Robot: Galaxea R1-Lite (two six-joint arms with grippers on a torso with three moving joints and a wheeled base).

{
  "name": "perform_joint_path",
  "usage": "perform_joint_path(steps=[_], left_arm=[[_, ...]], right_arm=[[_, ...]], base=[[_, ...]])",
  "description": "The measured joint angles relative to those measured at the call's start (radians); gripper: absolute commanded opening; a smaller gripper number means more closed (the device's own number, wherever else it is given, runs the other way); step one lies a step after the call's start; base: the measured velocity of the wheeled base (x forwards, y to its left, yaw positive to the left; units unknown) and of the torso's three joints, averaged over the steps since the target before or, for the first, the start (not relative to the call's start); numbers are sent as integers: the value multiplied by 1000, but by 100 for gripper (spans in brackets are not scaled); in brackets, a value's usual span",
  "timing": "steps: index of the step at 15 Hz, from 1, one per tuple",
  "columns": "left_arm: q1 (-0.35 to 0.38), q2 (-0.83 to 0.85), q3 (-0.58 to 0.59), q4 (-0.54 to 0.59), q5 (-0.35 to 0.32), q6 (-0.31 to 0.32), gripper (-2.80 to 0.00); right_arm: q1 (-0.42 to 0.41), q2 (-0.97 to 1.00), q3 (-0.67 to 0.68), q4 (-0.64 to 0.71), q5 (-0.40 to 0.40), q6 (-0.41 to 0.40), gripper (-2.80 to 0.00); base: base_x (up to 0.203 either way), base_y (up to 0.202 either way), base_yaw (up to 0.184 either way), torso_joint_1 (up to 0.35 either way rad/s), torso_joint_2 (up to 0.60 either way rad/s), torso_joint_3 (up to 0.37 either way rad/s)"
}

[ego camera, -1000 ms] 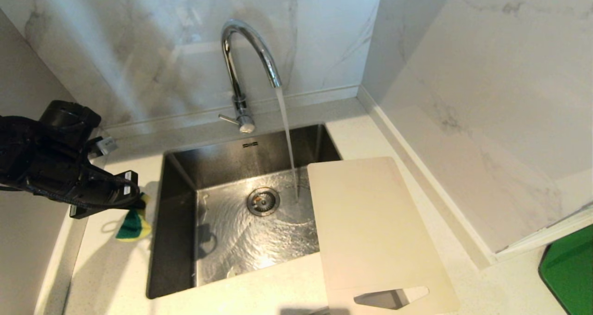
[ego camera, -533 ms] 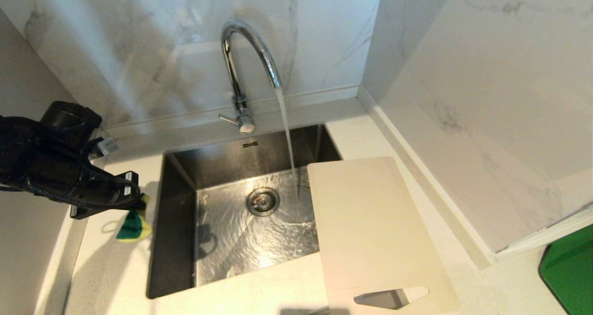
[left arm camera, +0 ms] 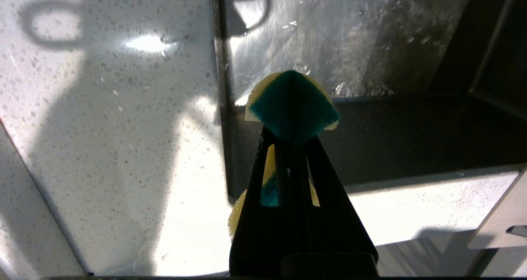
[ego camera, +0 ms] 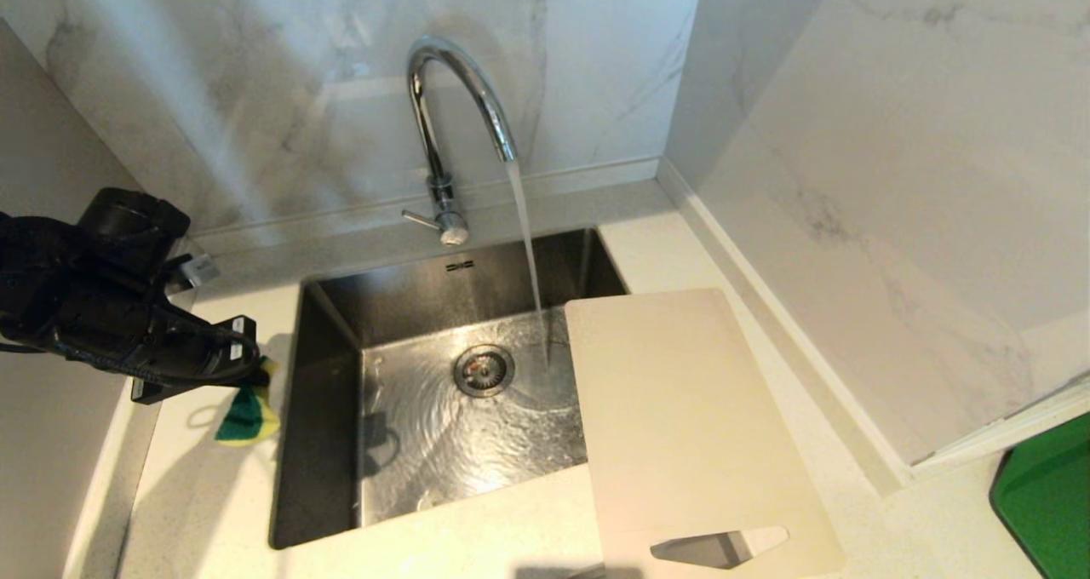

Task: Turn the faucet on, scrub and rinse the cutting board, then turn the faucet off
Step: Put down the cleaning cloth

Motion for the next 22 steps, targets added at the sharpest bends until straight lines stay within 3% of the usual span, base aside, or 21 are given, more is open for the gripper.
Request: perform_joint_path(steps=[5,11,17,22], left_arm=[[0,-5,17,-12,2,3,-280],[3,-20,46,-9,10,9,-280],[8,-73,84,17,71,28,-280],[109,-147,184,25,71,112,-280]], right_arm=[[18,-138,0,-7,-21,72,-280],[19,-159,0,-7,-21,73,-280],[18,-160,0,-6,-21,73,-280],[19,-160,0,-7,-21,73,-280]], base=[[0,0,0,0,0,0],[0,0,0,0,0,0],[0,0,0,0,0,0],[0,0,0,0,0,0]])
